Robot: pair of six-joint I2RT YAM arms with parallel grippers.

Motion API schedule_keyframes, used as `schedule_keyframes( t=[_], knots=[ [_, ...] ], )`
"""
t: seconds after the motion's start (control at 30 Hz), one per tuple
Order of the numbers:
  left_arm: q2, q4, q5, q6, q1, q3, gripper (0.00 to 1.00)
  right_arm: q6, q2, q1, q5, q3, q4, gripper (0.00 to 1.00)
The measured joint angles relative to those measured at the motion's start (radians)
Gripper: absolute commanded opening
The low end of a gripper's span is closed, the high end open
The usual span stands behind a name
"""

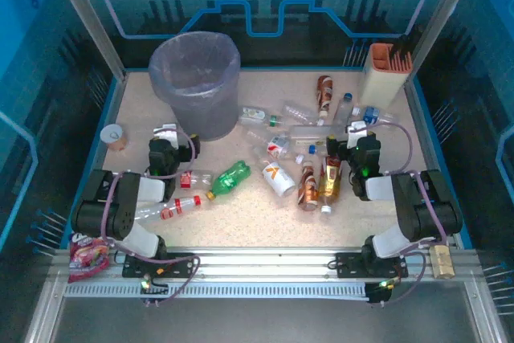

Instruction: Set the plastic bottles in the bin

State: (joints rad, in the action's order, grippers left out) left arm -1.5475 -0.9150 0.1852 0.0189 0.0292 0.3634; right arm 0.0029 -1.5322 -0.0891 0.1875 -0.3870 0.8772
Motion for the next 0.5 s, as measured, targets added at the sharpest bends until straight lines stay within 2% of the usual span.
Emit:
schedule_keyframes(
  t=[0.5],
  knots=[
    [0.000,0.006,-0.026,0.000,-0.008,0.002,0.99,0.001,0.000,0.000,-0.002,0.000,0.000,1.00]
  ],
)
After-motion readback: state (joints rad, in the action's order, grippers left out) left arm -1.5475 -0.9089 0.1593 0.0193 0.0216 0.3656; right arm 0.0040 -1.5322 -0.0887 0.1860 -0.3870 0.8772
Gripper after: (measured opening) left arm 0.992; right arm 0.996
